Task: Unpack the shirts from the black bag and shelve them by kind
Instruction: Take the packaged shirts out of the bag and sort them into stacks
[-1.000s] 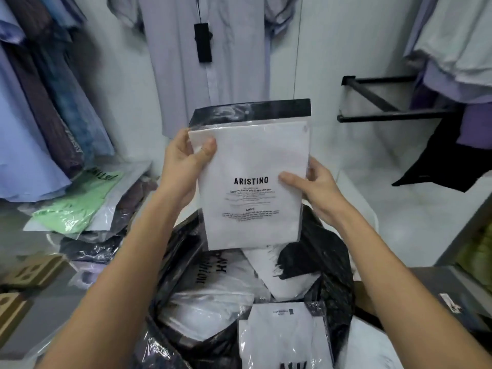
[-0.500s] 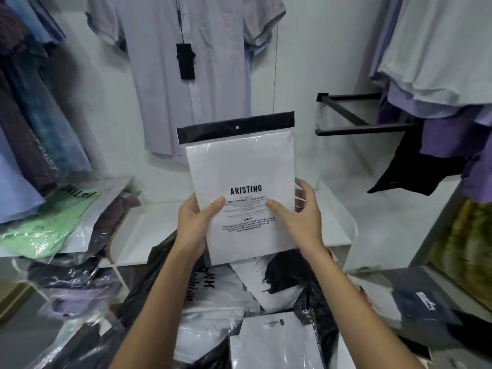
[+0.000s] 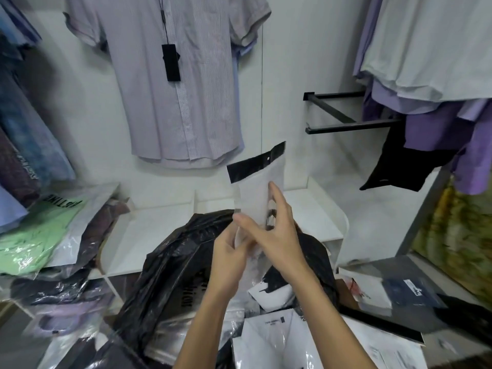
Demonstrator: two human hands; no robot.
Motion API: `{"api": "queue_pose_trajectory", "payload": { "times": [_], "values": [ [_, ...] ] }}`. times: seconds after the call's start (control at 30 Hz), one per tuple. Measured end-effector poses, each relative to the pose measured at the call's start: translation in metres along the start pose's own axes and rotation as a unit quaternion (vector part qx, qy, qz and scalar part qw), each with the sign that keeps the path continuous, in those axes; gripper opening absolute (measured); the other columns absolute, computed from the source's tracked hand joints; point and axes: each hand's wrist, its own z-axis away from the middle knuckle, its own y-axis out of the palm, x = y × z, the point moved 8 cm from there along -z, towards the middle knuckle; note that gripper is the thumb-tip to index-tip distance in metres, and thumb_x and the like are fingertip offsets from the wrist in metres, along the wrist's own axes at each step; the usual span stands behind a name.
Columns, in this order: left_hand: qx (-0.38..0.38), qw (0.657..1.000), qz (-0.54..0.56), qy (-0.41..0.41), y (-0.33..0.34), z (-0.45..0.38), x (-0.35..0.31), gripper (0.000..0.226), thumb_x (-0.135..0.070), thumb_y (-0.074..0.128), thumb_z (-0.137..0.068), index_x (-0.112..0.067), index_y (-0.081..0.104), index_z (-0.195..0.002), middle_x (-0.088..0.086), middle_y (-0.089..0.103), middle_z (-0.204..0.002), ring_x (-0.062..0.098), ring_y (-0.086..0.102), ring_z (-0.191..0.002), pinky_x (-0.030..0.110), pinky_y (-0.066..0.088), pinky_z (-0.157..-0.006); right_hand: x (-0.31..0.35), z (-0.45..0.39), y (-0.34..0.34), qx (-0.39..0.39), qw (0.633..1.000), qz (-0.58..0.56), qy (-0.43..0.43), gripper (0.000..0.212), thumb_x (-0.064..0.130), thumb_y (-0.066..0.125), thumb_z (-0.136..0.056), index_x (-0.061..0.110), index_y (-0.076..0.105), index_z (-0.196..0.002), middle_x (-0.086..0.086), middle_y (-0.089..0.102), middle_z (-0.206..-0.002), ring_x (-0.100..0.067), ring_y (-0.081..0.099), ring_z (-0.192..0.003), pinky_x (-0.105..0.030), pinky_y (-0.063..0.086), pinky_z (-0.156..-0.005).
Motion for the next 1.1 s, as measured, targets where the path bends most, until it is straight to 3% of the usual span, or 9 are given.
{"api": "queue_pose_trajectory", "payload": {
  "times": [0.17,0.3,0.37,0.5,0.6,0.67,0.73,0.93,1.1],
  "values": [
    [-0.04,0.998,0.033,-0.031,-0.017,0.004,0.012,0.018,-0.012,0.069,-0.095,-0.016,0.072,-0.113,0.005,0.078,-0.109,0.026,0.073,-0.105,0.053,0.056,-0.097,0.058,-0.04,-0.027,0.029,0.994,0.096,-0.043,0.079,0.079,0.069,-0.071,0.057,0.044,-0.143,0.014,0.041,-0.15,-0.003,0.045,-0.136,-0.03,0.039,-0.112],
    [-0.063,0.998,0.024,0.002,-0.021,0.006,0.003,0.019,-0.009,0.069,-0.096,-0.02,0.074,-0.111,-0.001,0.079,-0.107,0.019,0.074,-0.104,0.043,0.057,-0.096,0.078,-0.084,-0.047,0.056,0.975,0.177,0.118,0.076,0.08,0.042,-0.09,0.018,0.053,-0.133,-0.013,0.068,-0.105,-0.023,0.077,-0.082,-0.038,0.064,-0.073],
    [-0.066,0.997,-0.002,0.034,-0.009,0.01,-0.003,0.018,-0.012,0.071,-0.095,-0.025,0.079,-0.106,-0.003,0.079,-0.105,0.016,0.073,-0.104,0.044,0.056,-0.097,0.086,-0.094,-0.037,0.133,0.937,0.265,0.185,0.073,0.081,0.05,-0.086,0.017,0.049,-0.122,-0.024,0.071,-0.095,-0.03,0.078,-0.071,-0.037,0.064,-0.07],
    [-0.033,0.996,-0.036,0.072,0.026,0.021,-0.006,0.028,-0.01,0.07,-0.097,-0.027,0.078,-0.117,-0.013,0.075,-0.115,0.008,0.068,-0.114,0.041,0.055,-0.102,0.093,-0.116,-0.025,0.223,0.803,0.522,0.182,0.022,0.023,0.079,-0.087,0.003,0.069,-0.088,-0.011,0.079,-0.081,-0.018,0.078,-0.071,-0.037,0.06,-0.092],
    [0.011,0.994,-0.088,0.071,0.041,0.02,-0.002,0.044,-0.02,0.078,-0.09,-0.038,0.069,-0.13,-0.025,0.063,-0.129,0.002,0.057,-0.127,0.037,0.048,-0.11,0.109,-0.13,-0.027,0.215,0.756,0.601,0.144,0.018,0.015,0.079,-0.088,0.007,0.064,-0.082,-0.001,0.073,-0.06,-0.011,0.071,-0.052,-0.023,0.057,-0.058],
    [0.045,0.989,-0.119,0.071,0.043,0.016,-0.002,0.057,-0.032,0.085,-0.082,-0.046,0.063,-0.133,-0.029,0.052,-0.137,0.0,0.05,-0.133,0.037,0.044,-0.114,0.119,-0.133,-0.029,0.213,0.769,0.589,0.126,0.024,0.015,0.083,-0.085,0.003,0.064,-0.092,-0.005,0.073,-0.073,-0.015,0.068,-0.05,-0.021,0.047,-0.044],
    [0.061,0.986,-0.138,0.068,0.039,0.01,-0.005,0.068,-0.044,0.089,-0.075,-0.052,0.059,-0.135,-0.032,0.042,-0.145,-0.002,0.045,-0.137,0.04,0.041,-0.117,0.126,-0.134,-0.032,0.207,0.788,0.569,0.112,0.032,0.012,0.085,-0.083,0.0,0.066,-0.106,-0.01,0.07,-0.091,-0.023,0.067,-0.065,-0.026,0.048,-0.05],
    [0.15,0.979,-0.13,0.048,0.03,-0.008,-0.011,0.085,-0.064,0.084,-0.069,-0.06,0.042,-0.144,-0.025,0.021,-0.161,0.001,0.041,-0.142,0.048,0.036,-0.12,0.147,-0.133,-0.038,0.212,0.808,0.545,0.064,0.026,0.009,0.082,-0.085,0.009,0.068,-0.108,-0.006,0.067,-0.086,-0.026,0.067,-0.074,-0.023,0.052,-0.053],
    [-0.045,0.986,-0.153,0.05,-0.004,-0.023,-0.025,0.099,-0.055,0.086,-0.074,-0.049,0.028,-0.154,-0.017,0.025,-0.157,0.006,0.038,-0.142,0.038,0.036,-0.117,0.156,-0.129,-0.042,0.243,0.791,0.561,0.035,0.021,0.019,0.086,-0.082,0.031,0.075,-0.094,-0.004,0.076,-0.097,-0.032,0.072,-0.096,-0.044,0.059,-0.088]
  ]
}}
